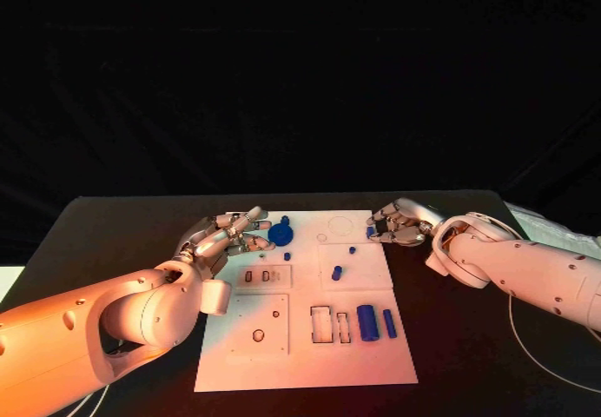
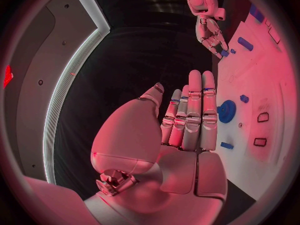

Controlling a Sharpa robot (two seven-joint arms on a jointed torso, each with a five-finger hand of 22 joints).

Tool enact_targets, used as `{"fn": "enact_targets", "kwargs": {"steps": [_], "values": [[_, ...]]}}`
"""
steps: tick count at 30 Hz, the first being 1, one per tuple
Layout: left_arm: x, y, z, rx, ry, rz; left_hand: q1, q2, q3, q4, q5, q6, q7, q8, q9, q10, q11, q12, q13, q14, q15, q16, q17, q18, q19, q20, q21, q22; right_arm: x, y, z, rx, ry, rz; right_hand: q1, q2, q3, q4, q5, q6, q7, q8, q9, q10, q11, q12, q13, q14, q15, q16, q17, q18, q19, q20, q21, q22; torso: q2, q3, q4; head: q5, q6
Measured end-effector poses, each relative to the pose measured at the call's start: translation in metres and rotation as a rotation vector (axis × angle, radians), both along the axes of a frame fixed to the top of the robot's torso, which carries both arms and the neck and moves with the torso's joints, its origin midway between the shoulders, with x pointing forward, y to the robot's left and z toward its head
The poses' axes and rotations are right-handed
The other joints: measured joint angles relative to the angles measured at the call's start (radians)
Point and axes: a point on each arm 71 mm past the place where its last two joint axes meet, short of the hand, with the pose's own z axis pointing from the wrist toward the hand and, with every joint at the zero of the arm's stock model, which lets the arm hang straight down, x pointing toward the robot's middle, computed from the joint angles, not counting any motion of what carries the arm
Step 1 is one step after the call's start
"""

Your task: Assemble the parts on the task board

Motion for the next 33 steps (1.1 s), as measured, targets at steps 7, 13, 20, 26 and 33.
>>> {"fn": "enact_targets", "kwargs": {"steps": [7,13,20,26,33], "values": [[0.0001,-0.0001,-0.0001,0.000,0.001,-0.001,0.000,0.000,0.000,0.000,0.000,0.000,0.000,0.000,0.000,0.000,0.000,0.000,0.000,0.000,0.000,0.000,0.000,0.000,0.000,0.000,0.000,0.000,0.0013,0.0008,-0.0010,-0.004,0.002,-0.001,0.006,0.006,0.018,-0.010,-0.025,0.044,-0.008,0.015,0.005,0.012,-0.006,0.011,0.012,0.000,0.000,0.000,0.000,0.000,0.004,-0.004,0.000,0.001,0.000,0.0003,-0.0002,0.001,-0.002],[0.0001,-0.0001,-0.0003,0.000,0.002,-0.001,0.000,0.000,0.000,0.000,0.000,0.000,0.000,0.000,0.000,0.000,0.000,0.000,0.000,0.000,0.000,0.000,0.000,0.000,0.000,0.000,0.000,0.000,0.0022,0.0006,-0.0021,-0.011,0.005,-0.002,0.006,0.006,0.024,-0.015,-0.029,0.056,-0.013,0.020,0.006,0.012,-0.005,0.015,0.015,-0.001,-0.007,0.000,0.000,0.000,0.004,-0.004,0.000,0.001,0.000,0.0003,-0.0007,0.001,-0.003],[0.0001,-0.0002,-0.0003,0.000,0.003,-0.002,0.000,0.000,0.000,0.000,0.000,0.000,0.000,0.000,0.000,0.000,0.000,0.000,0.000,0.000,0.000,0.000,0.000,0.000,0.000,0.000,0.000,0.000,0.0028,0.0025,-0.0033,-0.016,0.008,0.001,0.006,0.006,0.024,-0.015,-0.029,0.056,-0.014,0.020,0.006,0.016,-0.008,0.015,0.016,0.000,-0.008,0.000,0.000,0.000,0.004,-0.004,0.000,0.003,-0.001,0.0003,-0.0006,0.001,-0.005],[0.0001,-0.0002,-0.0004,0.000,0.004,-0.003,0.000,0.000,0.000,0.000,0.000,0.000,0.000,0.000,0.000,0.000,0.000,0.000,0.000,0.000,0.000,0.000,0.000,0.000,0.000,0.000,0.000,0.000,0.0033,0.0043,-0.0041,-0.018,0.011,0.003,0.006,0.007,0.023,-0.015,-0.035,0.056,-0.014,0.020,0.006,0.016,-0.008,0.015,0.016,0.000,-0.007,0.000,0.000,0.000,0.004,-0.004,0.000,0.003,-0.001,0.0000,-0.0001,0.000,-0.007],[0.0000,-0.0001,-0.0005,0.001,0.005,-0.003,0.000,0.000,0.000,0.000,0.000,0.000,0.000,0.000,0.000,0.000,0.000,0.000,0.000,0.000,0.000,0.000,0.000,0.000,0.000,0.000,0.000,0.000,0.0042,0.0044,-0.0049,-0.021,0.014,-0.001,-0.002,0.009,0.023,-0.015,-0.035,0.056,-0.014,0.020,0.006,0.016,-0.008,0.015,0.013,0.000,-0.007,0.000,0.000,0.000,0.000,-0.008,0.000,0.003,-0.001,0.0000,-0.0001,0.001,-0.008]]}}
